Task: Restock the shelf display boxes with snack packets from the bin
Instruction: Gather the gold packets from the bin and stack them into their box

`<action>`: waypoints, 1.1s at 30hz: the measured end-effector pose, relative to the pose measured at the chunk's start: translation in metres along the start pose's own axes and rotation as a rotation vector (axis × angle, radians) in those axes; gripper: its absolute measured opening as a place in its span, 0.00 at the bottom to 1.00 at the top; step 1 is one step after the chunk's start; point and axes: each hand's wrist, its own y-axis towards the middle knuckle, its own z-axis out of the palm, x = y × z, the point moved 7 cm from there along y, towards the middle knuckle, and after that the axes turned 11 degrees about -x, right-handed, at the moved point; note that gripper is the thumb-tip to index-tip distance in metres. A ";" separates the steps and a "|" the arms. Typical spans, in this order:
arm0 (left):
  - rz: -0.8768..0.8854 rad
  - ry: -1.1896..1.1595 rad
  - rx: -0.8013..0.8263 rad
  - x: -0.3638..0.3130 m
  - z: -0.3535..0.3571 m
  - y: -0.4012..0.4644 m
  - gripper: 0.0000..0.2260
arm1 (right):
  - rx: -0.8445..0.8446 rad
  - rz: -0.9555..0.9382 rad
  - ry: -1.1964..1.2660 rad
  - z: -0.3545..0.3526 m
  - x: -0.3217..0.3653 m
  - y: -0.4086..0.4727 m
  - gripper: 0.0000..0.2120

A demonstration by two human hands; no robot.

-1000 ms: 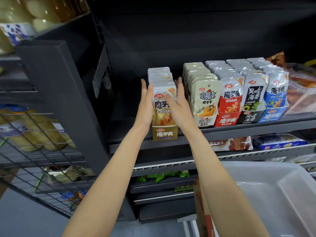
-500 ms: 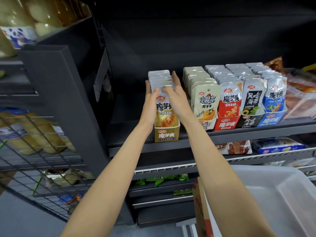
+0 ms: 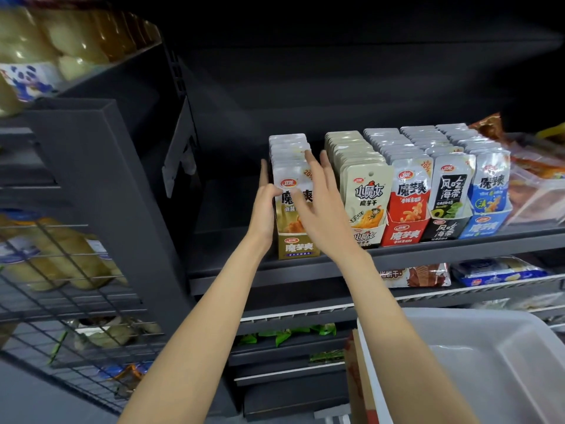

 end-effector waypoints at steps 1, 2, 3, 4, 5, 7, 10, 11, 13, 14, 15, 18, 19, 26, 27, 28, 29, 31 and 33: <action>0.002 0.028 -0.004 0.002 0.000 -0.001 0.28 | 0.008 -0.008 -0.044 0.000 -0.001 -0.007 0.28; 0.011 0.047 -0.009 0.003 0.000 -0.002 0.28 | 0.014 -0.023 -0.080 0.002 -0.001 -0.013 0.27; 0.019 0.064 -0.017 0.004 0.002 -0.003 0.27 | 0.014 -0.044 -0.109 0.003 -0.001 -0.017 0.26; 0.027 0.074 -0.016 0.004 0.004 -0.003 0.27 | 0.011 -0.066 -0.139 0.004 0.000 -0.019 0.26; 0.031 0.085 -0.013 0.005 0.007 -0.004 0.26 | 0.007 -0.082 -0.172 0.004 -0.001 -0.021 0.27; 0.030 0.088 -0.016 0.007 0.011 -0.004 0.26 | -0.004 -0.096 -0.239 0.003 -0.002 -0.022 0.27; 0.040 0.096 -0.032 0.008 0.016 -0.006 0.26 | -0.019 -0.090 -0.288 -0.001 -0.004 -0.021 0.28; 0.045 0.098 -0.040 0.008 0.017 -0.007 0.26 | -0.021 -0.086 -0.285 -0.002 -0.005 -0.021 0.28; 0.057 0.104 -0.049 0.007 0.020 -0.008 0.26 | -0.024 -0.072 -0.269 -0.002 -0.006 -0.018 0.28; 0.058 0.110 -0.055 0.007 0.021 -0.009 0.28 | -0.024 -0.062 -0.261 -0.002 -0.007 -0.017 0.28; 0.053 0.116 -0.059 0.006 0.022 -0.010 0.30 | -0.026 -0.052 -0.254 -0.002 -0.008 -0.016 0.28; 0.049 0.117 -0.061 0.005 0.026 -0.010 0.30 | -0.038 -0.044 -0.236 -0.005 -0.010 -0.014 0.28; 0.050 0.119 -0.064 0.005 0.026 -0.010 0.29 | -0.040 -0.040 -0.233 -0.006 -0.010 -0.013 0.28; 0.042 0.069 -0.063 0.010 0.028 -0.004 0.24 | -0.048 -0.024 -0.191 -0.009 -0.012 -0.009 0.28; 0.041 0.076 -0.055 0.011 0.029 -0.004 0.25 | -0.043 -0.014 -0.182 -0.009 -0.013 -0.008 0.28; 0.041 0.080 -0.051 0.011 0.029 -0.003 0.25 | -0.038 -0.004 -0.172 -0.010 -0.013 -0.008 0.28; 0.045 0.090 -0.051 0.011 0.029 -0.002 0.25 | -0.033 0.004 -0.163 -0.010 -0.013 -0.008 0.28; 0.050 0.100 -0.051 0.011 0.028 -0.001 0.25 | -0.029 0.005 -0.152 -0.010 -0.012 -0.009 0.28; 0.050 0.096 -0.054 0.011 0.026 -0.001 0.24 | -0.033 0.003 -0.145 -0.010 -0.011 -0.009 0.28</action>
